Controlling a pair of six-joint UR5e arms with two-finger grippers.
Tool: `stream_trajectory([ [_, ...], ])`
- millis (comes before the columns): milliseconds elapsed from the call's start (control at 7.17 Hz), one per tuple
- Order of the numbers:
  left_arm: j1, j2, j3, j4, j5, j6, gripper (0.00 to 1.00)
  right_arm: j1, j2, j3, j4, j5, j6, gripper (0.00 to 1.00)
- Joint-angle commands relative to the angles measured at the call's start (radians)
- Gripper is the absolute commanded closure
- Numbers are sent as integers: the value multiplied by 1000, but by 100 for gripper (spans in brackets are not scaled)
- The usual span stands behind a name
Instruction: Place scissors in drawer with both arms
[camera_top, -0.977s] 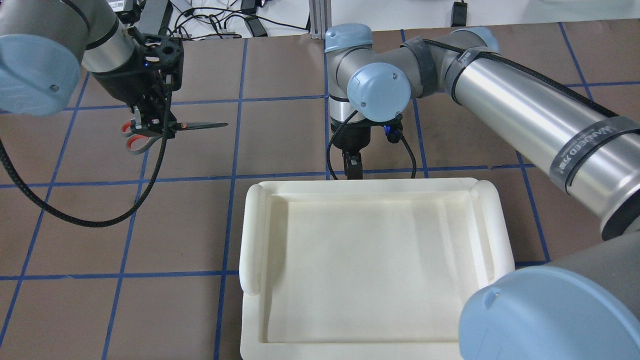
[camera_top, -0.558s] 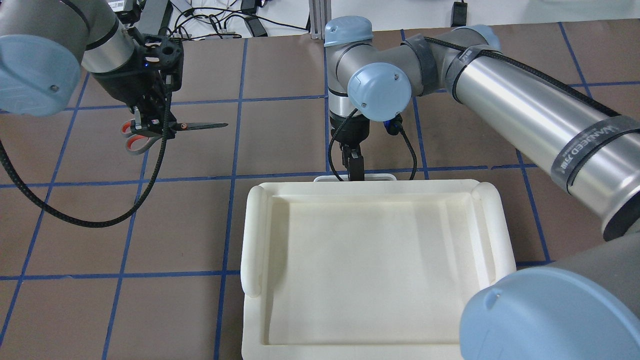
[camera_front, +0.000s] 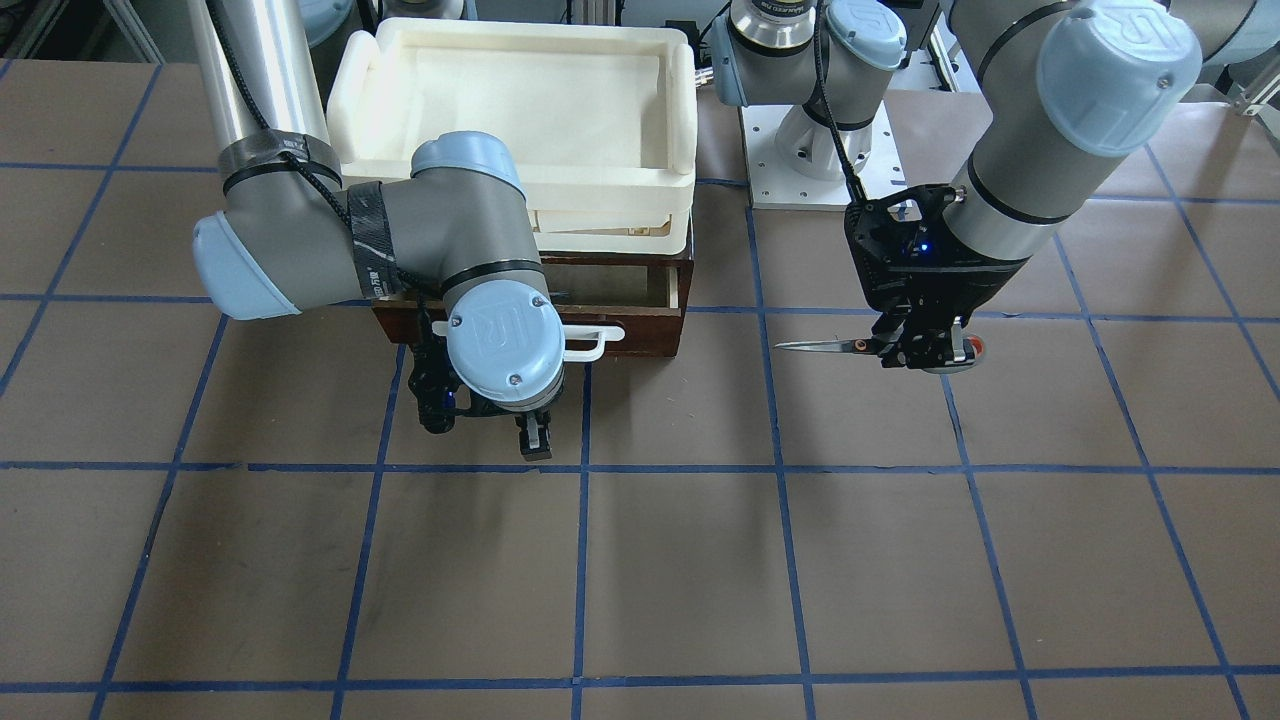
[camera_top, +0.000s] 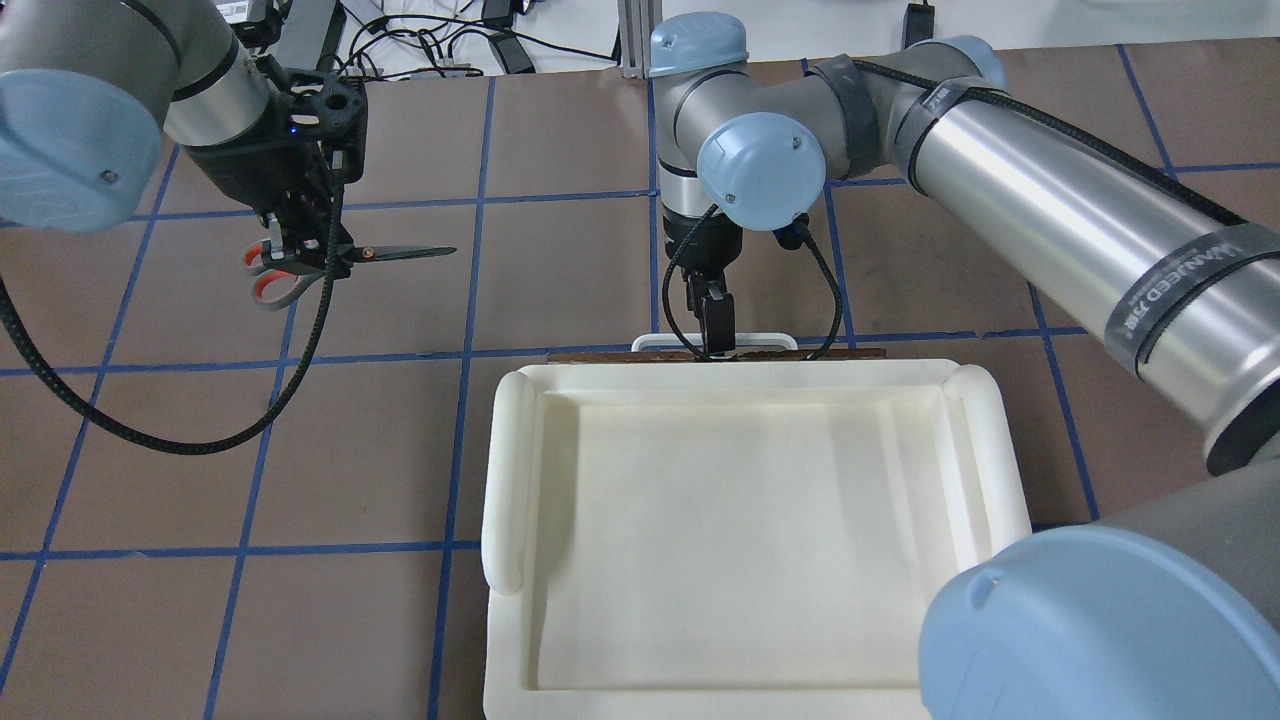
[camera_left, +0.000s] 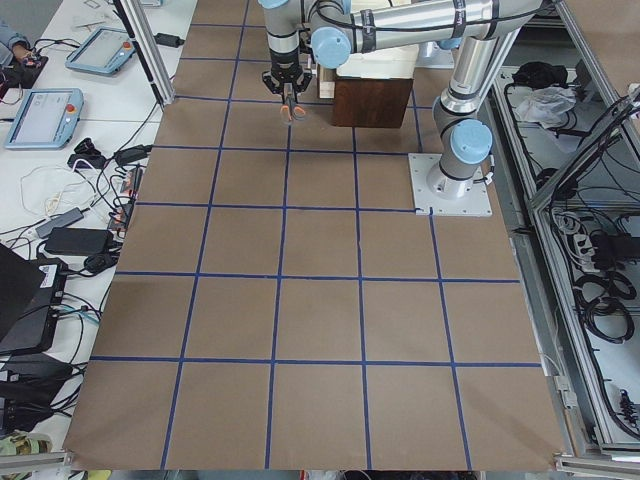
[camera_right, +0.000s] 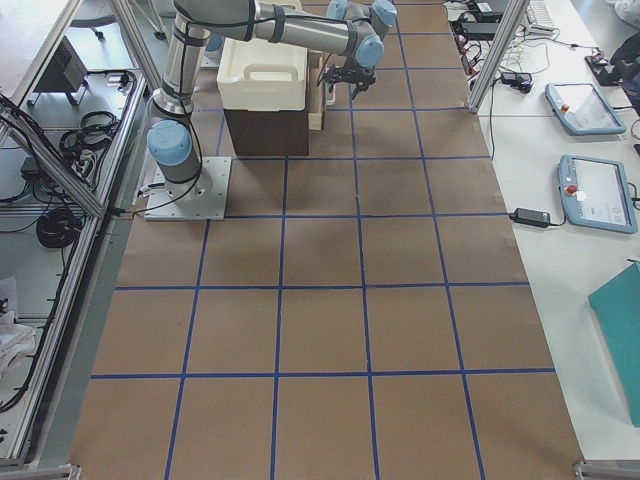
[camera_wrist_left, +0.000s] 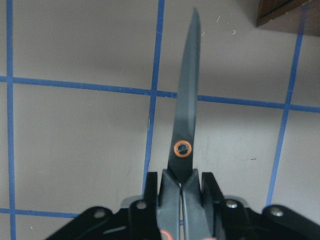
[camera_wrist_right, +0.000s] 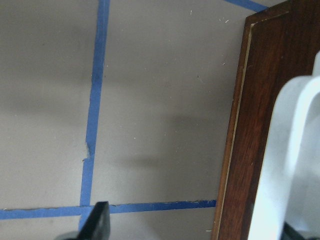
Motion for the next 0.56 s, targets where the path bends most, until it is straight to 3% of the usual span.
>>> stream_trajectory([
  [0, 1, 1, 0, 0, -2, -1, 100, -4, 5, -23, -5, -2, -36, 0],
  [419, -1, 4, 2, -6, -2, -1, 100, -6, 33, -63, -2, -23, -65, 0],
])
